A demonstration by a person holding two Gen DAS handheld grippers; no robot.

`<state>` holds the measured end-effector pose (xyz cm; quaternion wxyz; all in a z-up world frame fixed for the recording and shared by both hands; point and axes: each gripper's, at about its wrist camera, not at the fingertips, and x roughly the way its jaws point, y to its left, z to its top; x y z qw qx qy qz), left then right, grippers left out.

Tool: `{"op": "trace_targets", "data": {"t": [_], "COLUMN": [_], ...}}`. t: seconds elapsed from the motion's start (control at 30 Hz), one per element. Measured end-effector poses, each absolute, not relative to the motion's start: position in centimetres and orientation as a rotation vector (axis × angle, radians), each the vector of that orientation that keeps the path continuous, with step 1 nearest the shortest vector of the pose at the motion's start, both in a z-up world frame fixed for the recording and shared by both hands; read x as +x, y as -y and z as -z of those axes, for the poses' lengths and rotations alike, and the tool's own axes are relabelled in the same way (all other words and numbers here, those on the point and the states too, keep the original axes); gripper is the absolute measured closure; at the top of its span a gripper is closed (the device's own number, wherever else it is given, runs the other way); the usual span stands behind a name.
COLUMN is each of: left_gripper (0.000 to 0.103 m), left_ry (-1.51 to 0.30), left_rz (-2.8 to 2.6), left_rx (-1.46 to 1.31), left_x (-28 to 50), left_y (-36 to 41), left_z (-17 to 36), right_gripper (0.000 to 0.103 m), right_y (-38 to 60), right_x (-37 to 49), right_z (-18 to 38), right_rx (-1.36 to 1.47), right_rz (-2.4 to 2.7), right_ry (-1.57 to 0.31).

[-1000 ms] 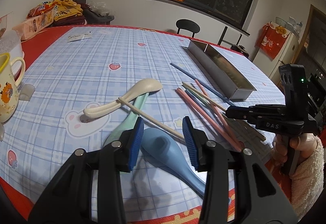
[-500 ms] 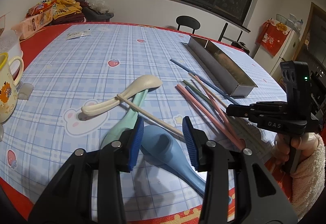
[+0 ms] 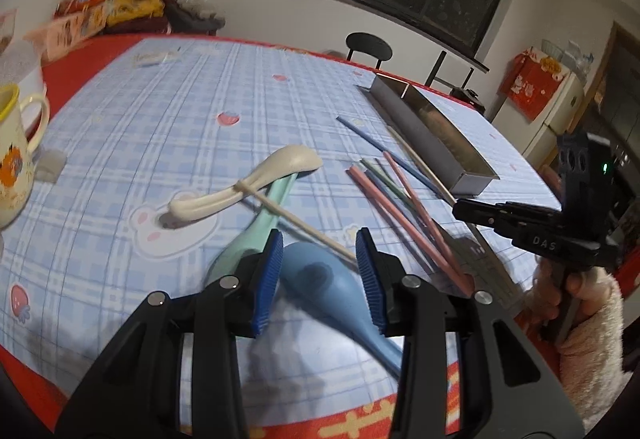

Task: Organize utensils
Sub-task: 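Move both tools back over the remaining utensils, then grasp the blue spoon handle with the left tool while the right tool grasps the cream chopstick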

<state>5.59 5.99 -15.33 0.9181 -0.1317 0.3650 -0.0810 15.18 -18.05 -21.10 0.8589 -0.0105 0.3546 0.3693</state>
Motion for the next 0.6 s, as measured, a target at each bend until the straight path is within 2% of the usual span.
{"op": "trace_targets", "data": {"t": [0.23, 0.4, 0.6], "left_gripper": [0.074, 0.074, 0.07], "left_ry": [-0.738, -0.819, -0.947], "left_rz": [0.067, 0.133, 0.178], "left_rx": [-0.255, -0.307, -0.324], "left_x": [4.7, 4.2, 3.7], "left_y": [-9.9, -9.2, -4.2], "left_z": [13.5, 14.2, 16.4], "right_gripper": [0.097, 0.097, 0.097], "right_y": [18.0, 18.1, 18.0], "right_x": [15.0, 15.0, 15.0], "right_z": [21.0, 21.0, 21.0], "right_rx": [-0.025, -0.018, -0.023], "right_rz": [-0.777, -0.775, -0.775], "right_ry": [-0.739, -0.738, -0.737]}}
